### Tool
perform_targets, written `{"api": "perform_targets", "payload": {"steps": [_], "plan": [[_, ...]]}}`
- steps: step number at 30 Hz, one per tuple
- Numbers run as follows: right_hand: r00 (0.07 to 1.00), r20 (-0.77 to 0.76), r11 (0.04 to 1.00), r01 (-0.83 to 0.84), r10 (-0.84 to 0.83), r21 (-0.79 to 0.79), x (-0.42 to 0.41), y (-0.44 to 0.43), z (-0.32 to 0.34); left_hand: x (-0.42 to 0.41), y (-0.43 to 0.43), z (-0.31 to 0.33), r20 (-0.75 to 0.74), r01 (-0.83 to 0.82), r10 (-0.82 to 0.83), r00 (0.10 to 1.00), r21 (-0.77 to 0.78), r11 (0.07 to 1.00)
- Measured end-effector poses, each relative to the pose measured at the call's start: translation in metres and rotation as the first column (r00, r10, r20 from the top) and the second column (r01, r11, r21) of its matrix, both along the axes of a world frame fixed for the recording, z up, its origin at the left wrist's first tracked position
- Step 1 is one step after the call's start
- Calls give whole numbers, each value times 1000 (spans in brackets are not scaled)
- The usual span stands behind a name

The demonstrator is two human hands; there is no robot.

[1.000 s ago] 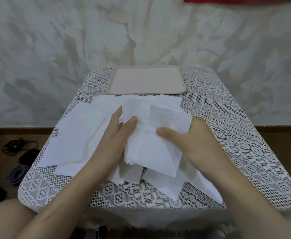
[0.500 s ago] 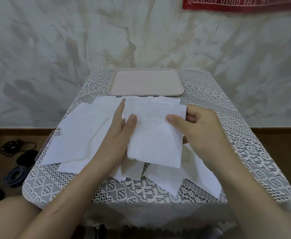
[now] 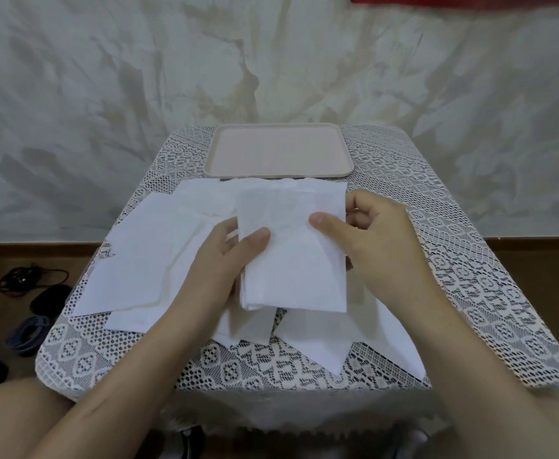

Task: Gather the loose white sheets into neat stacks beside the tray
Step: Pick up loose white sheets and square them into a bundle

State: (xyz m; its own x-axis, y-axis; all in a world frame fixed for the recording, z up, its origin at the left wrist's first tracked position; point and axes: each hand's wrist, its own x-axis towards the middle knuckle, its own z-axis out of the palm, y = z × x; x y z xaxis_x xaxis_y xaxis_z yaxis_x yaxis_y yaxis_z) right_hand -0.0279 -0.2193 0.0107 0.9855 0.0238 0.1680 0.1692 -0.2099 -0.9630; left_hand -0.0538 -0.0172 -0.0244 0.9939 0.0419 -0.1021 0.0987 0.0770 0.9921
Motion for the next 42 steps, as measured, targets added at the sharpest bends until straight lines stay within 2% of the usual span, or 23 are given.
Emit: {"api": "perform_targets", "payload": {"steps": [6,16,22,27,29,33,42], "plan": [[998,-27,997,-53,55,60,-3,-10,7,0,0,2,-54,12,-15,998,-45,999],[999,-41,998,-15,17,66,0,12,4,-4,-3,4,-2,36,-36,999,-32,999],[996,-83,997,-35,41,68,3,16,2,-2,0,3,-23,64,-65,998,-50,997],[996,-87,997,-14,8,-80,4,7,-2,-1,-1,2,-21,16,-17,1000,-48,999],[991,-132,990,-21,3,-136,1,5,-3,-2,-1,3,-10,11,-12,1000,-53,999],[955,-278,986,-134,101,-101,-7,4,-6,-4,-2,7,-3,9,-9,1000,-71,997],[860,-358,931,-353,363,95,-11,0,-3,-5,-6,15,47,43,-39,998,-91,995]]}}
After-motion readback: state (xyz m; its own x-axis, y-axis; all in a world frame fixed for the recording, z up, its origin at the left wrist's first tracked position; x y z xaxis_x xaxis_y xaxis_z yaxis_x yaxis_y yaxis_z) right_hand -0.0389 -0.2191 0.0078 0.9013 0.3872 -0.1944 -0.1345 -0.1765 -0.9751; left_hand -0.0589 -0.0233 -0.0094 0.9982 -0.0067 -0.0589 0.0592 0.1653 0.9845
